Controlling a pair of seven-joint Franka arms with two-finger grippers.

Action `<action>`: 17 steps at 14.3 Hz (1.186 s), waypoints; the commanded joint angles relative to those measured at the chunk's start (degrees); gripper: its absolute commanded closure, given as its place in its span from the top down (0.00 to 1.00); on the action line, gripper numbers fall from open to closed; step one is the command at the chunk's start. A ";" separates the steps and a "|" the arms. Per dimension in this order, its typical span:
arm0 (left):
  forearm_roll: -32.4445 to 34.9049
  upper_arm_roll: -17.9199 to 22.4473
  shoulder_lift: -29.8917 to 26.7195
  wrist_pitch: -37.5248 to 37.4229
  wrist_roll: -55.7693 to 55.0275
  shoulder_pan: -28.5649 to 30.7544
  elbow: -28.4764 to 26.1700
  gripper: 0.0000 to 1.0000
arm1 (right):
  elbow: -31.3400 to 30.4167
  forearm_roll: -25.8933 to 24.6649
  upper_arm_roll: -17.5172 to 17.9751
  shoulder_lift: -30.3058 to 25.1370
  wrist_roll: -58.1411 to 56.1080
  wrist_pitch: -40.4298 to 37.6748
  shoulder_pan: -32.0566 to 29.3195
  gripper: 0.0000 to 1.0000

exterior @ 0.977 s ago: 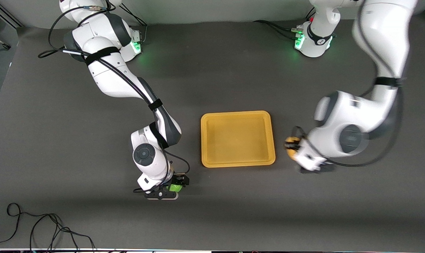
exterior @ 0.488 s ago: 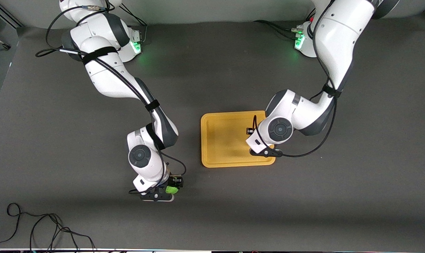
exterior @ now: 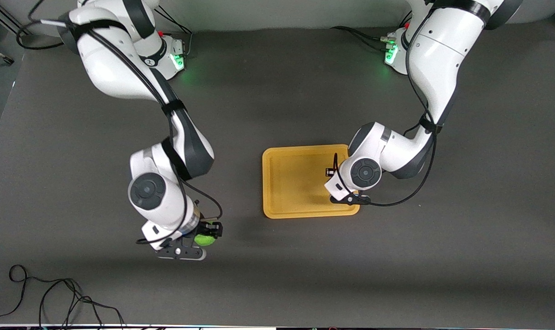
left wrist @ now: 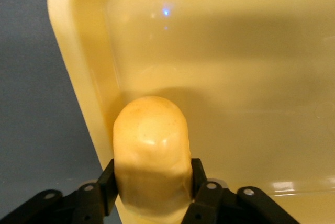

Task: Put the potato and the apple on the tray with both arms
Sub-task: 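Release the potato on the tray while the right gripper lifts the apple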

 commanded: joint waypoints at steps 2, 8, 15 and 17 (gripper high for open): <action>1.75 0.12 -0.13 1.39 -1.18 -0.21 -0.65 0.84 | -2.08 -0.27 0.50 -8.11 0.10 -9.37 0.66 0.52; 1.84 0.73 -11.00 -8.77 1.53 6.45 1.01 0.95 | -8.21 -0.09 0.68 -14.96 0.54 -13.98 1.37 0.52; 1.75 0.91 -28.15 -23.05 22.44 22.44 5.41 0.99 | -19.66 2.37 0.59 -20.08 4.39 -5.90 5.39 0.52; 1.66 0.91 -30.09 -23.30 29.36 26.40 5.42 1.00 | -19.14 1.84 0.59 -18.16 10.43 -3.18 9.86 0.52</action>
